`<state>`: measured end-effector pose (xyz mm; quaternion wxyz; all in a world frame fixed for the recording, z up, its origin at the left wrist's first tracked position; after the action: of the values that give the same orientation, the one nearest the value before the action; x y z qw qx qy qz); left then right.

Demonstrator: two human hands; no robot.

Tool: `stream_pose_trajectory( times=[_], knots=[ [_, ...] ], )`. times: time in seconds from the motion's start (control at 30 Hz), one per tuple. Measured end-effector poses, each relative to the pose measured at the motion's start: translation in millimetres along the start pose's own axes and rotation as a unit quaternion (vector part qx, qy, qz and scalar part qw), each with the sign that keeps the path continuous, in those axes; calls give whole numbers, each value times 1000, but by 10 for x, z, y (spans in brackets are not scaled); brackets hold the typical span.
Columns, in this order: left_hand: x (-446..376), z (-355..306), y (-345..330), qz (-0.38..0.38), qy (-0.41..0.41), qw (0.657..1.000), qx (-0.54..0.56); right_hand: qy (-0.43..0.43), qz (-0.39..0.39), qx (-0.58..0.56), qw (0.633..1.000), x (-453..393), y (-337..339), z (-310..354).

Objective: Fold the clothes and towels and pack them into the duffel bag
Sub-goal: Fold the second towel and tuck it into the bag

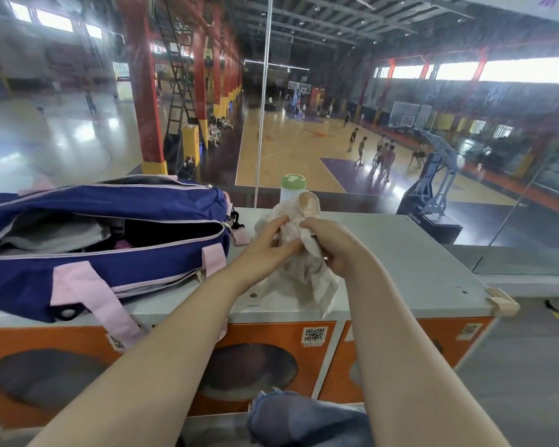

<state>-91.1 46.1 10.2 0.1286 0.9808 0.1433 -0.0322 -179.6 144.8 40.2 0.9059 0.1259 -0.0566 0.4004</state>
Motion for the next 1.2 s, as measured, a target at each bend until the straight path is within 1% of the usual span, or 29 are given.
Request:
stream_pose_trajectory(
  times=[0.07, 0.13, 0.2, 0.23, 0.27, 0.3, 0.33, 0.4, 0.43, 0.57, 0.6, 0.7, 0.77, 0.83, 0.87, 0.9, 1.0, 1.07, 1.1, 1.13, 1.17, 1.2],
  knots=[
    [7, 23, 4, 32, -11, 999, 20, 15, 17, -136, 990, -6, -43, -27],
    [8, 50, 20, 39, -23, 999, -22, 16, 35, -233, 972, -12, -109, -67],
    [6, 56, 81, -3, -47, 995, -87, 10, 19, -267, 963, -44, -148, -126],
    [15, 35, 118, -26, -73, 991, -105, 6, 15, -272, 962, -41, -165, -136],
    [30, 14, 146, -39, -99, 988, -108, 1, 6, -274, 962, -17, -179, -125],
    [27, 19, 171, -40, -116, 989, -88, 1, -1, -282, 960, -10, -174, -119],
    [29, 29, 204, -43, -116, 990, -62, 2, -7, -287, 958, -15, -157, -116],
    [58, 63, 283, -72, -82, 994, -19, 3, -31, -284, 958, -12, -110, -126],
    [77, 66, 330, -93, -64, 993, -21, 5, -45, -286, 957, -17, -83, -140],
    [90, 103, 486, -144, 1, 986, -84, 24, -98, -288, 952, -33, 30, -146],
    [91, 87, 502, -155, 5, 981, -115, 25, -107, -287, 952, -25, 53, -143],
    [78, 22, 552, -172, -64, 953, -241, 16, -119, -284, 951, -46, 69, -180],
    [101, -5, 576, -174, -94, 937, -289, 11, -127, -276, 953, -47, 61, -191],
    [102, 15, 580, -162, -87, 929, -322, 17, -140, -255, 957, -61, 75, -185],
    [86, 40, 585, -154, -70, 927, -334, 19, -153, -243, 958, -59, 92, -183],
    [75, 71, 593, -148, -48, 932, -326, 22, -171, -232, 957, -77, 125, -200],
    [134, 74, 654, -155, 18, 970, -184, 20, -223, -171, 959, -89, 240, -227],
    [184, 27, 678, -150, 29, 981, -118, 23, -239, -140, 961, -92, 295, -230],
    [188, 11, 709, -154, 36, 981, -109, 25, -241, -132, 961, -99, 316, -235],
    [198, -2, 749, -171, 46, 976, -129, 27, -235, -121, 964, -84, 324, -223],
    [210, -16, 806, -200, 60, 964, -163, 34, -219, -110, 969, -106, 316, -227],
    [216, -22, 866, -228, 72, 951, -195, 44, -184, -103, 976, -113, 268, -216]
  ],
)
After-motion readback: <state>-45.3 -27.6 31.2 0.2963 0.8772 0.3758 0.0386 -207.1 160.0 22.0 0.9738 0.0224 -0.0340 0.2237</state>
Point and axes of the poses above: each hand's wrist, its own x-axis away from the middle knuckle, its own y-axis out of the back of the hand, z = x × y, the point moved 6 cm from there along -x, towards the middle knuckle, and after that the axes turned 7 degrees about z, right-handed, at the moved point
